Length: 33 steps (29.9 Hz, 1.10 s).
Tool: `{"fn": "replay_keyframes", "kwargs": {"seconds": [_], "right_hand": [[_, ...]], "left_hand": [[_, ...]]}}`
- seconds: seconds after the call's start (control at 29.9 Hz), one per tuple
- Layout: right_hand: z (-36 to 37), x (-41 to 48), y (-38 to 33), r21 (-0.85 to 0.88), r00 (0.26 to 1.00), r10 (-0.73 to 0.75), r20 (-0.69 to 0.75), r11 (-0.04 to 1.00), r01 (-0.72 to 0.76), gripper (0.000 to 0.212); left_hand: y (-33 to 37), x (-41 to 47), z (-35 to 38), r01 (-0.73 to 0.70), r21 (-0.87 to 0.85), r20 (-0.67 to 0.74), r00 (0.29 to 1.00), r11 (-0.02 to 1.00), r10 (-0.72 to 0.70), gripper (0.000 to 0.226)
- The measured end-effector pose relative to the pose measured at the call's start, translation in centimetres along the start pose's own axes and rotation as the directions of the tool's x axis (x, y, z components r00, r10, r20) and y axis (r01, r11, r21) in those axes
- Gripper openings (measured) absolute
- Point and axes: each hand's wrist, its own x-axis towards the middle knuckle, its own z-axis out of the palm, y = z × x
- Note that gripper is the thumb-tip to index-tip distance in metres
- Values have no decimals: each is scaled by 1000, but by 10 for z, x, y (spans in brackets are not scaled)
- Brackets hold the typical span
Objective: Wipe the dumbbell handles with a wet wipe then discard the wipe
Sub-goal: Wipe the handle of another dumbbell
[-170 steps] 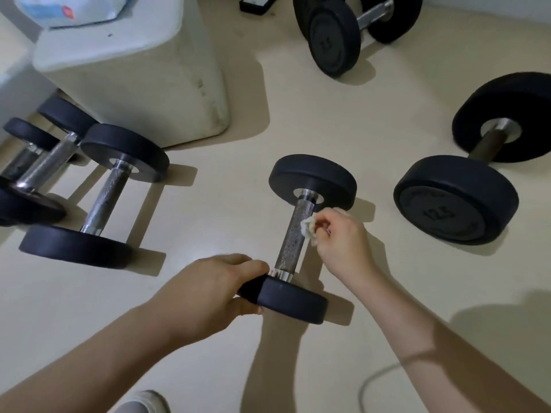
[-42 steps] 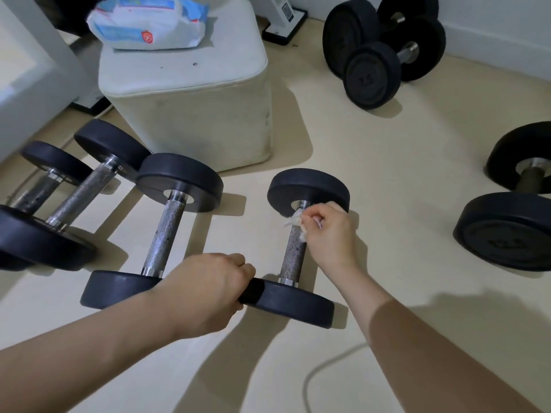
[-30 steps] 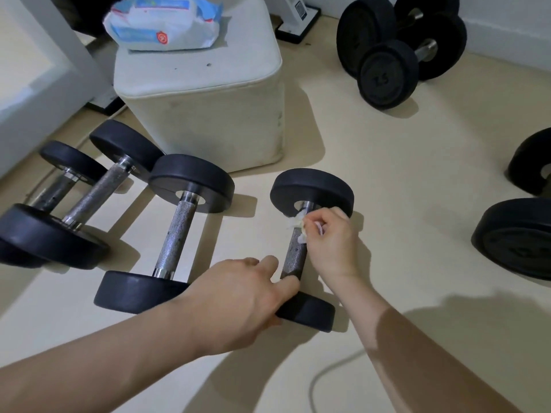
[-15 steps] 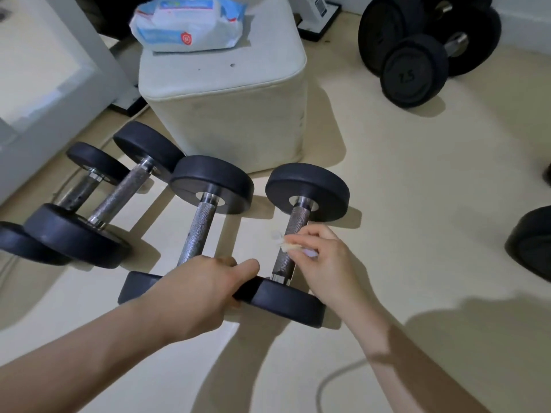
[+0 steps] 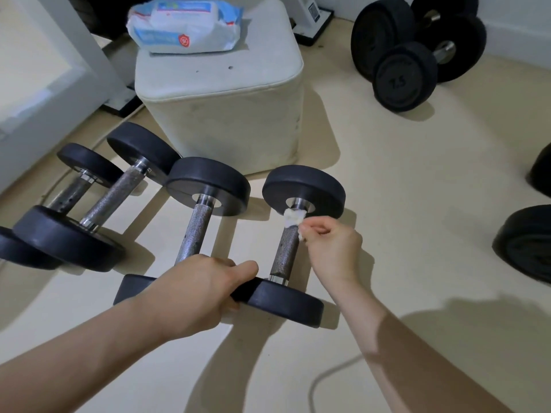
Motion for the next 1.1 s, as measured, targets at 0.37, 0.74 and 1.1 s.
{"fn": "replay_keyframes", "kwargs": {"seconds": [0.37, 0.74, 1.1], "right_hand": [[-18, 1, -15, -259, 922, -132, 364, 937, 236, 20], [-13, 6, -20, -344, 888, -137, 438, 887, 306, 14], [-7, 1, -31, -343, 944, -86, 320, 918, 199, 14]], "left_hand": [[2, 1, -3, 56, 3, 113, 992, 998, -56, 37], [2, 5, -4, 41, 16, 165, 985, 999, -43, 35], [14, -4, -10, -48, -4, 187, 981, 999, 48, 95]]}}
